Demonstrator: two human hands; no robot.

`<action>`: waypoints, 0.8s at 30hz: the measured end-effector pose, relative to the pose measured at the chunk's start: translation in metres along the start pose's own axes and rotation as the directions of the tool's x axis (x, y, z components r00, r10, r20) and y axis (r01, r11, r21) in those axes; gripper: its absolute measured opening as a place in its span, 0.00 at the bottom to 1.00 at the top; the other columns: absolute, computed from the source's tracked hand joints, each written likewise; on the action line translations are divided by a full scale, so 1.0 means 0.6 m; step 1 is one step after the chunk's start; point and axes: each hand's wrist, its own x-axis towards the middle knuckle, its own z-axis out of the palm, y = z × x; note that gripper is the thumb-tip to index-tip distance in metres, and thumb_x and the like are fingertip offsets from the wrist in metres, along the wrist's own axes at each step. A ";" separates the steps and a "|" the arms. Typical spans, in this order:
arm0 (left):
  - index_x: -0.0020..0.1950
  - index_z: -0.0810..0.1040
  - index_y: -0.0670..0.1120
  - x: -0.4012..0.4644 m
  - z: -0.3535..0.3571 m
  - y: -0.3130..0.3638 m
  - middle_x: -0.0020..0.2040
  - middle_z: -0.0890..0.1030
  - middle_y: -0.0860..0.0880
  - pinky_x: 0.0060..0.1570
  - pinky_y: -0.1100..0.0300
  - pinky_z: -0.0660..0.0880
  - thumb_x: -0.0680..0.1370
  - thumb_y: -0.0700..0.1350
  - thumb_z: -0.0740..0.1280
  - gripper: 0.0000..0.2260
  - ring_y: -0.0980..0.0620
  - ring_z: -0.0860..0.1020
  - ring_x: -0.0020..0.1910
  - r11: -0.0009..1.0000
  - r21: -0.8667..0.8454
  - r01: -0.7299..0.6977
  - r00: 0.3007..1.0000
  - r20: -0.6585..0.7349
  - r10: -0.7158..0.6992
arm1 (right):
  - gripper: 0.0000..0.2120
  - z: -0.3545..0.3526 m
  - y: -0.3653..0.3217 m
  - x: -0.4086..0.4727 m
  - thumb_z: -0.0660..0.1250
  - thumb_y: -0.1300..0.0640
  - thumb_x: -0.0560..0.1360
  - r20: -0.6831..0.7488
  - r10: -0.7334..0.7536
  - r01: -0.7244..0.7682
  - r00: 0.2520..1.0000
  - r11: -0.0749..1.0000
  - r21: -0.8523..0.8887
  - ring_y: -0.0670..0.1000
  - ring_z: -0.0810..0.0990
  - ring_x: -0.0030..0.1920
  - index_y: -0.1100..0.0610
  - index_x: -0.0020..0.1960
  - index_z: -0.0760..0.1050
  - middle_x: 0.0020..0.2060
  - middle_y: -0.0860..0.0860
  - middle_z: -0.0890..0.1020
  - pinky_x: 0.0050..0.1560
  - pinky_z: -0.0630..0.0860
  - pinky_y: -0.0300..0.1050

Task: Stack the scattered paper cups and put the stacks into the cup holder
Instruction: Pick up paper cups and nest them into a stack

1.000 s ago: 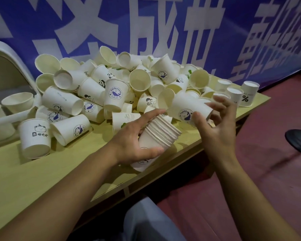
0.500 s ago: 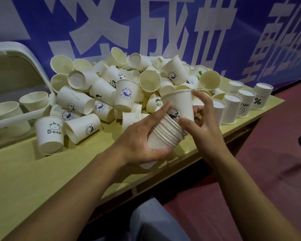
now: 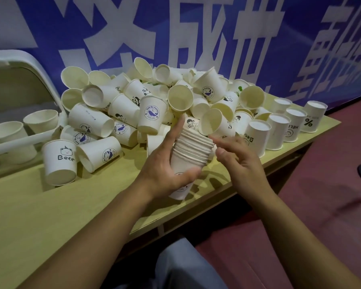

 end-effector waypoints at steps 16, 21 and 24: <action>0.75 0.58 0.69 -0.005 -0.004 0.004 0.66 0.73 0.62 0.51 0.72 0.75 0.67 0.59 0.73 0.40 0.64 0.77 0.60 0.991 -0.133 -0.008 0.999 -0.047 0.002 | 0.34 -0.044 0.007 0.151 0.72 0.43 0.73 0.133 0.010 0.107 0.991 0.535 -0.838 0.55 0.72 0.67 0.44 0.75 0.62 0.63 0.48 0.78 0.72 0.55 0.59; 0.74 0.58 0.73 -0.004 0.002 -0.002 0.62 0.73 0.73 0.53 0.66 0.78 0.66 0.61 0.73 0.39 0.63 0.78 0.59 0.993 -0.114 0.024 1.000 -0.016 -0.026 | 0.30 -0.029 0.007 0.143 0.67 0.45 0.78 0.228 0.061 0.161 0.972 0.535 -0.829 0.55 0.67 0.72 0.42 0.77 0.60 0.73 0.50 0.70 0.73 0.56 0.56; 0.75 0.57 0.71 -0.004 0.003 -0.008 0.64 0.74 0.69 0.58 0.56 0.79 0.66 0.61 0.73 0.41 0.60 0.80 0.59 0.992 -0.124 0.023 0.999 -0.026 -0.026 | 0.31 -0.021 0.008 0.142 0.68 0.46 0.78 0.240 0.078 0.148 0.968 0.594 -0.791 0.56 0.72 0.68 0.44 0.77 0.60 0.71 0.51 0.73 0.65 0.66 0.52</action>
